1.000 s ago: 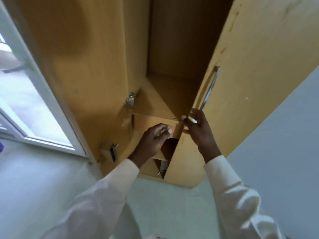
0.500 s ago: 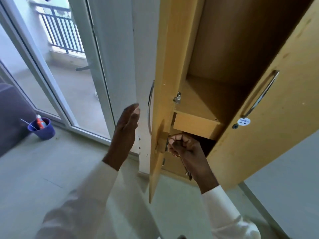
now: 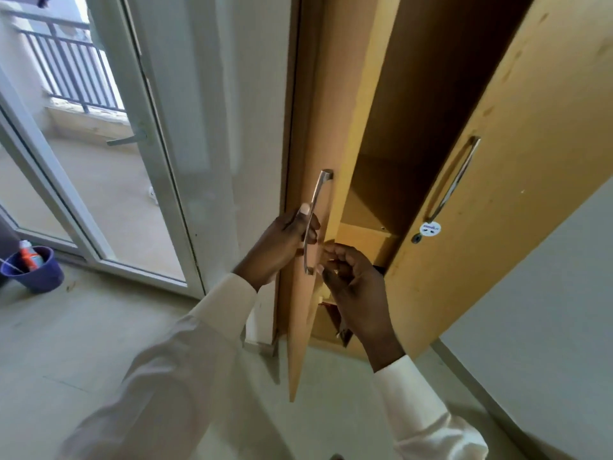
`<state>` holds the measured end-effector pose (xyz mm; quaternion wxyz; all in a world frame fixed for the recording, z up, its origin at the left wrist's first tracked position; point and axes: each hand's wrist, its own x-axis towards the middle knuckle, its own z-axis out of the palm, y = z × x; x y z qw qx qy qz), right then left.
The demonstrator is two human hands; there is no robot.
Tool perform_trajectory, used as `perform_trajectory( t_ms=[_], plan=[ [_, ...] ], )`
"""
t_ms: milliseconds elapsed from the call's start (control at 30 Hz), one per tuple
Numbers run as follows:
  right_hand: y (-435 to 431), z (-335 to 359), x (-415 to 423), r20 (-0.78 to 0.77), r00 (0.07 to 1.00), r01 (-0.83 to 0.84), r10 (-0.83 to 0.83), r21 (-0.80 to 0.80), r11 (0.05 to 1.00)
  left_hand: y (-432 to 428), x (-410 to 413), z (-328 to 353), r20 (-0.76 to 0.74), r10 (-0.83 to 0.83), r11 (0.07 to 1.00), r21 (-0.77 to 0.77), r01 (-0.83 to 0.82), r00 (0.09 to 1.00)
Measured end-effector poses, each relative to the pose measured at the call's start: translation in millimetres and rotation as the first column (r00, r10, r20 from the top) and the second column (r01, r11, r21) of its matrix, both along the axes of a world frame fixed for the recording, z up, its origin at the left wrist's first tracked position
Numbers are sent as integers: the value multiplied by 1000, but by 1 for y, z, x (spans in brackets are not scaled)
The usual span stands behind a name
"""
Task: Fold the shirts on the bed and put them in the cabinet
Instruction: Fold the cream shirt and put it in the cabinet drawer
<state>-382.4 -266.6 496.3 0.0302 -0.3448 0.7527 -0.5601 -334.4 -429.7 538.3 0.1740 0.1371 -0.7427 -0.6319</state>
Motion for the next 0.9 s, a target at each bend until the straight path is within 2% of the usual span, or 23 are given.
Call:
perform_trajectory(
  t_ms=[100, 200, 333, 567, 700, 833, 900],
  plan=[
    [14, 3, -14, -91, 982, 158, -164, -62, 985, 25, -29, 0, 21, -81, 997, -7, 81, 996],
    [27, 7, -34, -70, 963, 250, -259, -119, 961, 44, -55, -3, 8, -128, 991, -25, 128, 992],
    [44, 4, -75, -69, 927, 359, -368, -109, 927, 58, -89, -12, -8, -152, 987, -50, 151, 988],
    [64, 8, -145, -44, 903, 425, -428, -58, 903, 82, -148, -9, 22, -155, 984, -87, 156, 988],
    [85, 19, -200, 105, 921, 377, -374, -10, 926, 96, -180, -4, 29, -129, 980, -152, 132, 991],
    [98, 43, -266, 97, 813, 577, -574, 2, 817, 102, -201, -3, 35, -84, 987, -137, 88, 996],
    [91, 55, -294, 109, 839, 527, -532, 80, 846, 103, -209, -6, 35, -63, 987, -145, 68, 997]
  ],
)
